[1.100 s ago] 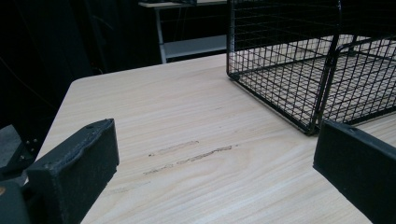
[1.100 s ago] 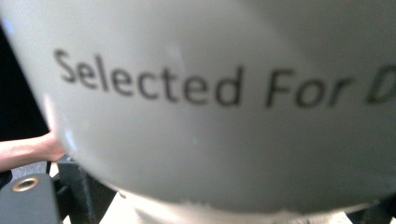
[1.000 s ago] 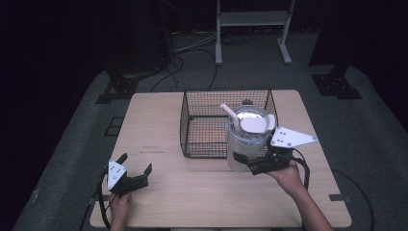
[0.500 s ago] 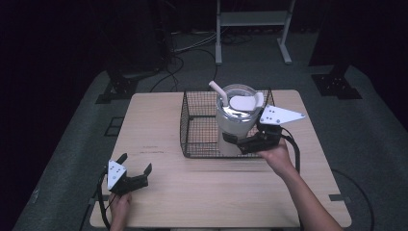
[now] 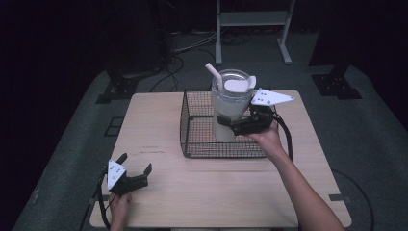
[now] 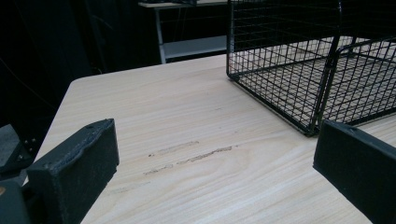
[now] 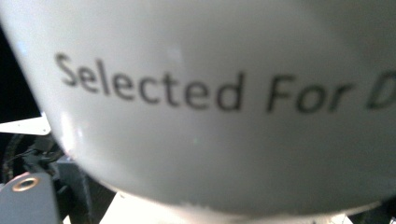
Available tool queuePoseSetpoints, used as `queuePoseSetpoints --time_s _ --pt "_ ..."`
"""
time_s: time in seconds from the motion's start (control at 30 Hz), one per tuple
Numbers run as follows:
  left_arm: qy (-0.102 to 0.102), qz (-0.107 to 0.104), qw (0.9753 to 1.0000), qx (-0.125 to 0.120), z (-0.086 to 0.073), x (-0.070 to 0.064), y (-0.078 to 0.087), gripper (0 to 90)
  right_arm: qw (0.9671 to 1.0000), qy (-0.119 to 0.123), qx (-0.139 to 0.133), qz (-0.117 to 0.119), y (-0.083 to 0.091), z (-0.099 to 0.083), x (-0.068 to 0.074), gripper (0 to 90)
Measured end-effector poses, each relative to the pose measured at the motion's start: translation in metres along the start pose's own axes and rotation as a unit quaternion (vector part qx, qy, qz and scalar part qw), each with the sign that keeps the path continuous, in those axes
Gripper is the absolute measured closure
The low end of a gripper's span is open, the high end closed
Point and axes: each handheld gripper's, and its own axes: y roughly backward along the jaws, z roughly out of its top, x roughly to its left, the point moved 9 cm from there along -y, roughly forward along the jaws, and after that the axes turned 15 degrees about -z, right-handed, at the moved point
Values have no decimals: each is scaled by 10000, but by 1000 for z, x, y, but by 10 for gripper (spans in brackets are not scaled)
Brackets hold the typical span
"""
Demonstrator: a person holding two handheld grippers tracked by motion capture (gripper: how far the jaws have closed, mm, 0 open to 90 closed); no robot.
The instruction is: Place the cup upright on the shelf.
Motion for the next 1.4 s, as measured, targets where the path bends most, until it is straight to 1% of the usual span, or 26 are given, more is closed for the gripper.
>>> queuePoseSetpoints --time_s 0.17,0.2,0.23,0.33,0.37,0.4,0.43,0.47,0.5,0.6,0.63,0.7,0.83,0.9,1.07,1.1,1.27,1.33,1.4 --pt "0 -7 10000 -1 0 0 0 0 9999 5 79 -85 -14 1 -9 84" --pt "-9 -7 10000 18 0 0 1 0 9999 15 106 -113 -20 2 -12 84" --pt "-9 -7 10000 18 0 0 1 0 9999 15 106 -113 -20 2 -12 84" --pt "-3 -13 10000 14 0 0 0 0 9997 17 150 -166 -27 1 -16 84" --pt "-13 -13 10000 30 0 0 0 0 9997 -8 154 -189 -33 1 -19 84" --pt "-13 -13 10000 30 0 0 0 0 9997 -8 154 -189 -33 1 -19 84" --pt "4 -12 10000 24 0 0 1 0 9997 2 169 -197 -35 0 -20 84" --pt "5 -10 10000 18 0 0 1 0 9995 9 234 -221 -41 -1 -22 84" --pt "4 -12 10000 10 0 0 0 0 9995 9 234 -221 -41 -1 -22 84" --pt "-12 -19 10000 13 0 0 0 0 9992 65 309 -245 -49 -4 -25 84" --pt "3 -17 10000 15 0 0 0 0 9990 81 342 -275 -55 -5 -27 84" --pt "16 -16 10000 0 0 0 0 0 9990 65 348 -272 -57 -6 -27 84" --pt "5 -31 10000 14 0 -1 1 0 9986 62 428 -289 -69 -11 -31 84" --pt "1 -31 10000 14 0 -1 1 0 9987 58 427 -285 -70 -11 -31 84" --pt "-4 -36 10000 9 0 0 1 0 9982 -25 528 -291 -80 -18 -34 84" --pt "-17 -43 10000 13 0 -1 1 0 9981 4 547 -297 -84 -21 -36 84" --pt "-7 -37 10000 7 0 0 1 0 9976 -17 630 -299 -91 -27 -40 84" --pt "-4 -42 10000 7 0 0 1 0 9972 -9 662 -346 -96 -31 -43 84" --pt "-18 -51 10000 9 0 -1 1 0 9971 -43 677 -347 -97 -32 -44 84"
